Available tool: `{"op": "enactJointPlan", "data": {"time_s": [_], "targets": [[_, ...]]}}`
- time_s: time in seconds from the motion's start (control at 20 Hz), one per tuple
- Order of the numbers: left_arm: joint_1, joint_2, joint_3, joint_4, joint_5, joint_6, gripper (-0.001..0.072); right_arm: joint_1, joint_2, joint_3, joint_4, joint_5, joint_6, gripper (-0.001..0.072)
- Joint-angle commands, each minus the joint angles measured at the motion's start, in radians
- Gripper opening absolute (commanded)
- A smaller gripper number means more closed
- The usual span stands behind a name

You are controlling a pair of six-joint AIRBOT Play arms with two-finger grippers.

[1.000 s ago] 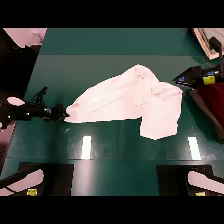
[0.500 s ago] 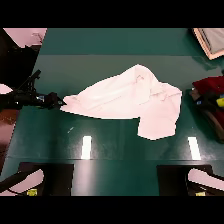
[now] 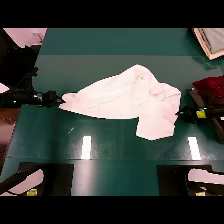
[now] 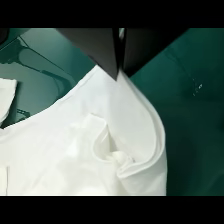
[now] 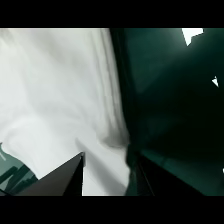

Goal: Fold the shirts.

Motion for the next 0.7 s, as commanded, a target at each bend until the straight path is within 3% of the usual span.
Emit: {"op": "enactJointPlan", "data": {"time_s": [0.0, 0.05, 0.15, 0.2, 0.35, 0.65], "targets": [[0.0, 0.001, 0.001, 0.0, -0.003, -0.002, 0.0023, 0.071, -0.024, -0.014, 0.02, -0.063, -0.005, 0.0348], [0.0, 0.001, 0.001, 0.0, -0.015, -0.004, 0.0022, 0.082, -0.021, -0.014, 0.019, -0.069, -0.005, 0.0228], [0.0, 0.005, 0.002, 0.0, -0.039, -0.019, 0.0023, 0.091, 0.014, -0.014, 0.02, -0.071, -0.007, 0.0118], [0.0, 0.018, 0.005, 0.0, -0.036, -0.025, 0.0022, 0.091, 0.046, -0.014, 0.02, -0.078, -0.007, 0.0012], [0.0, 0.065, 0.117, -0.001, -0.018, -0.058, 0.0022, 0.09, 0.174, 0.071, 0.021, -0.083, -0.006, 0.0012], [0.0, 0.137, 0.677, -0.031, -0.031, -0.133, 0.0023, 0.092, 0.41, 0.519, 0.198, -0.203, -0.005, 0.0012]]}}
